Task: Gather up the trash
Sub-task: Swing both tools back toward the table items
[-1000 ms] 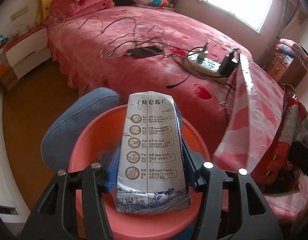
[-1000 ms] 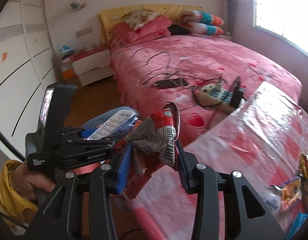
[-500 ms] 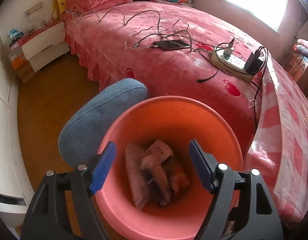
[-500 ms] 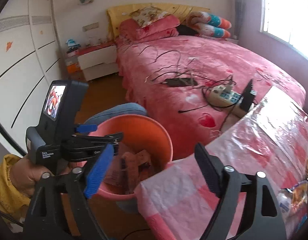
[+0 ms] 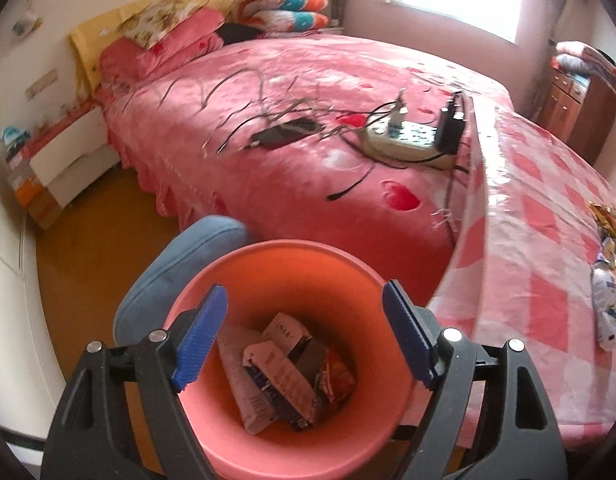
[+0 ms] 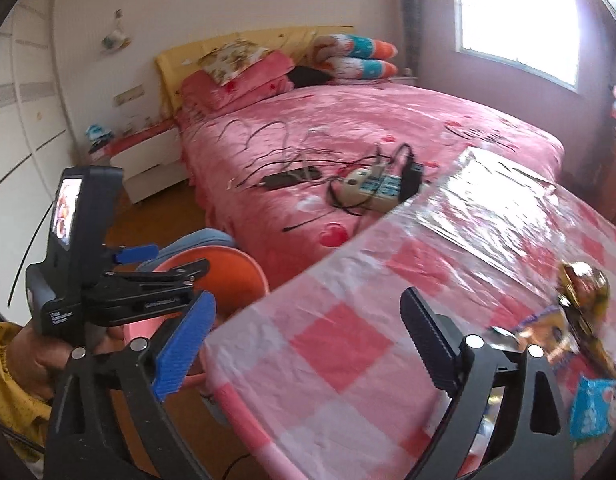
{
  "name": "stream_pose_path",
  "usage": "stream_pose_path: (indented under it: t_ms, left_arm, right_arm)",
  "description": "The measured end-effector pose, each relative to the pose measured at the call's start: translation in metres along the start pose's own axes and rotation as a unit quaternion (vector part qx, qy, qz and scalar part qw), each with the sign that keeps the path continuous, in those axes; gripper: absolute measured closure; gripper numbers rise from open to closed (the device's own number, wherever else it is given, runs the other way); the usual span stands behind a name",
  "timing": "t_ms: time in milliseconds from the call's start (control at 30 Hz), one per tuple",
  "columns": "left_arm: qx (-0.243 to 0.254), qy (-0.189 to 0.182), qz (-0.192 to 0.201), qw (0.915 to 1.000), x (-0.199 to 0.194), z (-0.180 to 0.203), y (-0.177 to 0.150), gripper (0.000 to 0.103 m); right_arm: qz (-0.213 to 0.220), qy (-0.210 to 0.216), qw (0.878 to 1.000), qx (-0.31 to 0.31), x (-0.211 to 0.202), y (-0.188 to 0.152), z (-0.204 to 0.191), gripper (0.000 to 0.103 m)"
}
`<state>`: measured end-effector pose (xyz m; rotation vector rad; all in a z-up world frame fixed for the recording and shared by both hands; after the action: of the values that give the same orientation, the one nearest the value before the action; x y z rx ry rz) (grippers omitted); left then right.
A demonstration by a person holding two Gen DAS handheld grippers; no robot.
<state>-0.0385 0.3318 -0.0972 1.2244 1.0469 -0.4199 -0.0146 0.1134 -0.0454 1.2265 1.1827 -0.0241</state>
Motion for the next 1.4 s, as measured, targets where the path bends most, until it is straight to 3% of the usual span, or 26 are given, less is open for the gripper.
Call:
stream_pose_path:
  t_ms: [433, 1400]
  left_arm:
    - [0.065, -0.016, 0.027, 0.9974, -0.032, 0.067, 0.007, 0.021]
    - [0.169, -0.023, 0.041, 0.9845, -0.065, 0.182, -0.005, 0.02]
  right_arm:
    - [0.036, -0.024, 0.998, 0.042, -0.041, -0.015, 0.042, 0.01]
    - [0.091, -0.067, 0.985, 0.133, -0.105, -0.051, 0.136, 0.01]
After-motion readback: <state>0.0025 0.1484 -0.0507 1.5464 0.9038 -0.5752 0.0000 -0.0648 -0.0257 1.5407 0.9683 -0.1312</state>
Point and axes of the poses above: each gripper's, at about its wrist camera, not at the fingertips, and x roughly the way its jaws point, z to its right, y to its top, the point moved 4 cm from there along x, roughly the way its jaws point, and after that the axes turned 6 degrees about -z, right-handed, at the moved point
